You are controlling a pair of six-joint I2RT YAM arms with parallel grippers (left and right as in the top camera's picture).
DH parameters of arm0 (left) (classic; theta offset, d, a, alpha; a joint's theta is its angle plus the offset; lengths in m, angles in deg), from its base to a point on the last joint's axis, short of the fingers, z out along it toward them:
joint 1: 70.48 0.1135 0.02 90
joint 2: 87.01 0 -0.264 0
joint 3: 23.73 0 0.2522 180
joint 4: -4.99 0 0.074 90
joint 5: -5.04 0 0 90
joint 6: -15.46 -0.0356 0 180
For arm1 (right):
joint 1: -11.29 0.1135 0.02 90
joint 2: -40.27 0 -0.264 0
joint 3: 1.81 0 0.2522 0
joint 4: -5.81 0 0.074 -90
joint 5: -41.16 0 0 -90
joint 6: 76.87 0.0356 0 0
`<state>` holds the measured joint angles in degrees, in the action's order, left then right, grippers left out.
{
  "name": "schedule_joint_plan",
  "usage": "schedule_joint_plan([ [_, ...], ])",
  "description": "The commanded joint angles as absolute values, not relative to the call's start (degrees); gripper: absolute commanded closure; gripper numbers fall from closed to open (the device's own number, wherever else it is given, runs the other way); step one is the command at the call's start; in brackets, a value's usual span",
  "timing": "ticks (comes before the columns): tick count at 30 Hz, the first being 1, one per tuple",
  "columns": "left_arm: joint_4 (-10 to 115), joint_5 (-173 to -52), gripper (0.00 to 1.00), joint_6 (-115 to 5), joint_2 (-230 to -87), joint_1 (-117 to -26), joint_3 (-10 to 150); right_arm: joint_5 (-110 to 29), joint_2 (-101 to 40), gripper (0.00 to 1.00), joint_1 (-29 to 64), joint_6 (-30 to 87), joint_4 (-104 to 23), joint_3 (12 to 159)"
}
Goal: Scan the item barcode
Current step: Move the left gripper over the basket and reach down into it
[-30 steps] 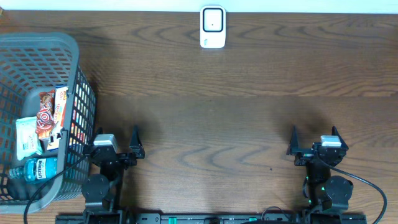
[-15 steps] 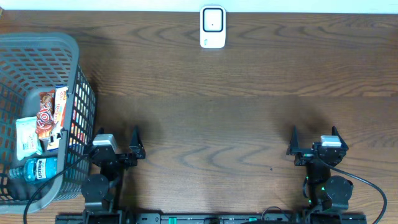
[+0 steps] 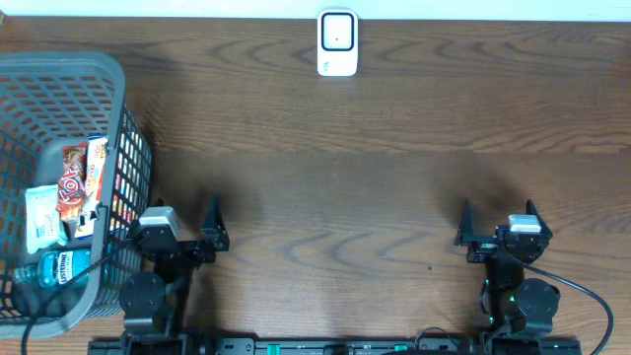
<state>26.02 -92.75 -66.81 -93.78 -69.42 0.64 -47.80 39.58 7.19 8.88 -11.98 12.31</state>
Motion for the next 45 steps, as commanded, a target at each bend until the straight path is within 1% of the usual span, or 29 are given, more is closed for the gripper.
schedule_joint_plan([
  [1,26.0,-95.5,0.02,-66.3,-96.4,-69.5,4.4,-48.5,39.8,0.01,7.9,8.2,-12.2,12.3],
  [7,26.7,-100.9,0.02,-66.2,-100.5,-69.5,9.6,-48.5,39.8,0.01,7.9,8.2,-12.2,12.3],
  [26,36.5,-100.8,0.02,-66.3,-105.3,-69.5,22.7,-48.5,39.8,0.01,7.9,8.2,-12.2,12.3],
  [31,39.5,-100.8,0.02,-66.3,-108.1,-69.5,26.3,-48.5,39.8,0.01,7.9,8.2,-12.2,12.3],
  [39,40.0,-100.8,0.02,-66.3,-112.6,-69.5,31.9,-48.5,39.8,0.01,7.9,8.2,-12.2,12.3],
  [45,44.1,-100.8,0.02,-66.3,-115.8,-69.5,36.5,-48.5,39.8,0.01,7.9,8.2,-12.2,12.3],
])
